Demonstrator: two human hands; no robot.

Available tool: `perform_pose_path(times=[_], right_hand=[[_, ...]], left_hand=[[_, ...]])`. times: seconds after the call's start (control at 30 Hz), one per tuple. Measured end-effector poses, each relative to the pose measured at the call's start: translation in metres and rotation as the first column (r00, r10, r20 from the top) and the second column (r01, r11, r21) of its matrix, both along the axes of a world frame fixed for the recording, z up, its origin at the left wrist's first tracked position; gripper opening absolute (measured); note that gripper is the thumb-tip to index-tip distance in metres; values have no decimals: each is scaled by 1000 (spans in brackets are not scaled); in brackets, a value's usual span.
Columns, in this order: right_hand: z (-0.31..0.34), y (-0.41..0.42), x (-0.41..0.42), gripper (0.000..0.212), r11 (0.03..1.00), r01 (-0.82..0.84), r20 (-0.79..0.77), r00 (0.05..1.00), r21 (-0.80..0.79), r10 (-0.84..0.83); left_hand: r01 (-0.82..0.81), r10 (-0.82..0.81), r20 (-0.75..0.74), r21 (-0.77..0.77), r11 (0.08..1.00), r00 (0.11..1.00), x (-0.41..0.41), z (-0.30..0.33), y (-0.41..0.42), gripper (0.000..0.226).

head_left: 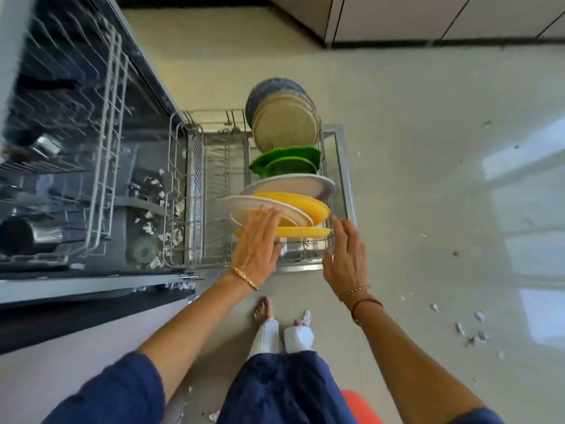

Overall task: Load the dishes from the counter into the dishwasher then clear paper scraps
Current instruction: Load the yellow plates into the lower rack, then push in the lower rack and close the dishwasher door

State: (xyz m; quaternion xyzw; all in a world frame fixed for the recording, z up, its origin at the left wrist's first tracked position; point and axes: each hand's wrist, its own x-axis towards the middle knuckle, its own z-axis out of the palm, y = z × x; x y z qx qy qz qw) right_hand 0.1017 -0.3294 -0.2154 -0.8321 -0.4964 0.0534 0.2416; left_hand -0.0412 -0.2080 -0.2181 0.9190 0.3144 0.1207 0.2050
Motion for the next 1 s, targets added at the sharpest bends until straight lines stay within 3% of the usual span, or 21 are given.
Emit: perform_pose_path(times=[0.07,0.17,0.33,0.4,0.47,0.53,0.6,0.7,0.87,0.93,1.0], right_hand=[[22,-5,4,60,998,53,-5,999,32,-53],[54,-12,26,82,993,98,-17,995,62,-97],[77,1,103,79,1000,28,3,1000,13,-28],[78,12,139,75,999,-4,-117,993,41,9],[88,22,177,74,997,76,-321,945,29,-63],[97,31,220,77,993,115,-475,874,-10,-106],[101,44,266,76,997,63,-601,795,-45,-77],[109,72,327,64,995,-20,-660,749,-96,-49],[111,130,368,45,983,-117,-734,679,-142,-25],[94,159,373,37,966,-118,-799,589,-232,-120],[80,185,370,27,930,-136,-841,485,-342,-239]], left_hand=[[16,-13,91,-31,999,996,13,21,-1,46],[-27,54,227,-122,992,972,39,47,-4,32],[-86,125,270,-151,985,955,105,63,-11,20],[-154,170,270,-80,985,948,137,59,-9,17],[-301,318,216,-107,948,923,174,57,-9,30],[-508,542,109,-237,828,833,215,56,-11,47],[-629,657,-5,-298,718,754,255,50,-6,57],[-749,765,-171,-418,514,621,310,49,9,44],[-787,919,-165,-583,202,358,359,55,31,41],[-739,963,-201,-674,-1,182,364,44,43,43],[-585,945,-319,-753,-302,-77,363,38,55,46]])
